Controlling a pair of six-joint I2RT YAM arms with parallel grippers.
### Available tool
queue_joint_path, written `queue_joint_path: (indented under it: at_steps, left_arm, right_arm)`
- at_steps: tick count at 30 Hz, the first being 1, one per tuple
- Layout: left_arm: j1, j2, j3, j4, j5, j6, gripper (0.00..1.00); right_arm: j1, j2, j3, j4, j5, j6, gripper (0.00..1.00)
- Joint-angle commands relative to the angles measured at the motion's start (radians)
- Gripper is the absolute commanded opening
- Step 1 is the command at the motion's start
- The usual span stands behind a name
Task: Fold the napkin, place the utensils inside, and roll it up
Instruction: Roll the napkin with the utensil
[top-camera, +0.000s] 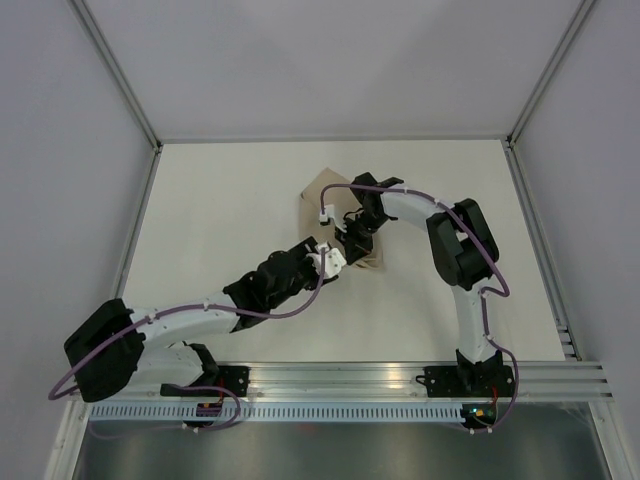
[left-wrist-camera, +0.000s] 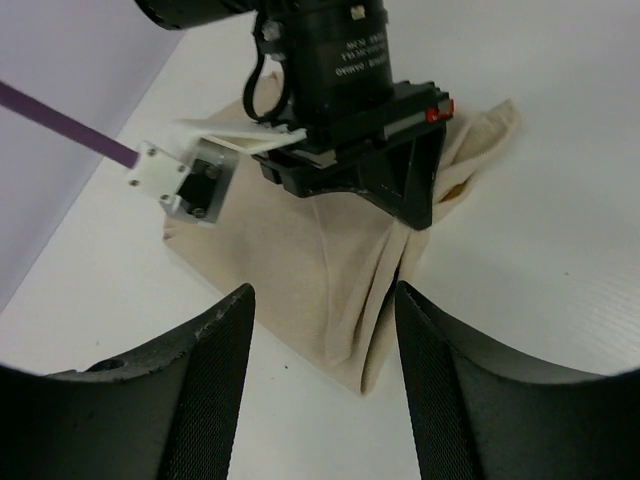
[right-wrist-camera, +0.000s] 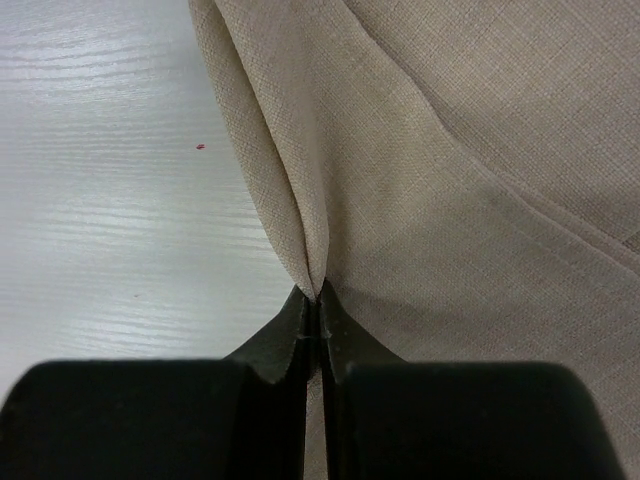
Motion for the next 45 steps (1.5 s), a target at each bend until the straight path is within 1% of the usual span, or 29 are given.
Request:
queue_joint_path:
  at_steps: [1, 7, 11, 18, 23, 27, 31, 35, 40, 45]
  left_arm:
    - [-0.005, 0.100, 0.060, 0.029, 0.034, 0.070, 0.64]
    - [-0.005, 0.272, 0.139, 0.046, 0.121, 0.132, 0.67]
    - [-0.005, 0.393, 0.195, 0.036, 0.152, 0.186, 0.67]
    - [-0.004, 0.504, 0.225, 0.038, 0.155, 0.284, 0.69]
    - [-0.004, 0.542, 0.222, 0.065, 0.141, 0.321, 0.70]
    - [0.001, 0.573, 0.217, 0.099, 0.116, 0.379, 0.71]
    - [0.007, 0.600, 0.223, 0.092, 0.106, 0.419, 0.71]
    - [0.018, 0.604, 0.238, 0.026, 0.119, 0.430, 0.70]
    - [0.021, 0.611, 0.257, -0.085, 0.133, 0.445, 0.63]
    - [0.022, 0.625, 0.266, -0.143, 0.150, 0.447, 0.59]
  right_arm:
    - [0.005, 0.094, -0.022, -0.089, 0.037, -0.048, 0.07]
    - [0.002, 0.111, 0.001, -0.111, 0.034, -0.051, 0.06]
    - [0.002, 0.124, 0.016, -0.121, 0.032, -0.053, 0.06]
    - [0.000, 0.143, 0.040, -0.146, 0.031, -0.056, 0.06]
    - [0.000, 0.151, 0.053, -0.157, 0.031, -0.056, 0.06]
    - [0.000, 0.159, 0.059, -0.166, 0.031, -0.059, 0.06]
    - [0.000, 0.165, 0.069, -0.172, 0.031, -0.059, 0.06]
    - [-0.001, 0.167, 0.072, -0.177, 0.029, -0.060, 0.06]
    - [-0.006, 0.168, 0.075, -0.178, 0.022, -0.062, 0.06]
    - [-0.012, 0.171, 0.079, -0.187, 0.012, -0.065, 0.06]
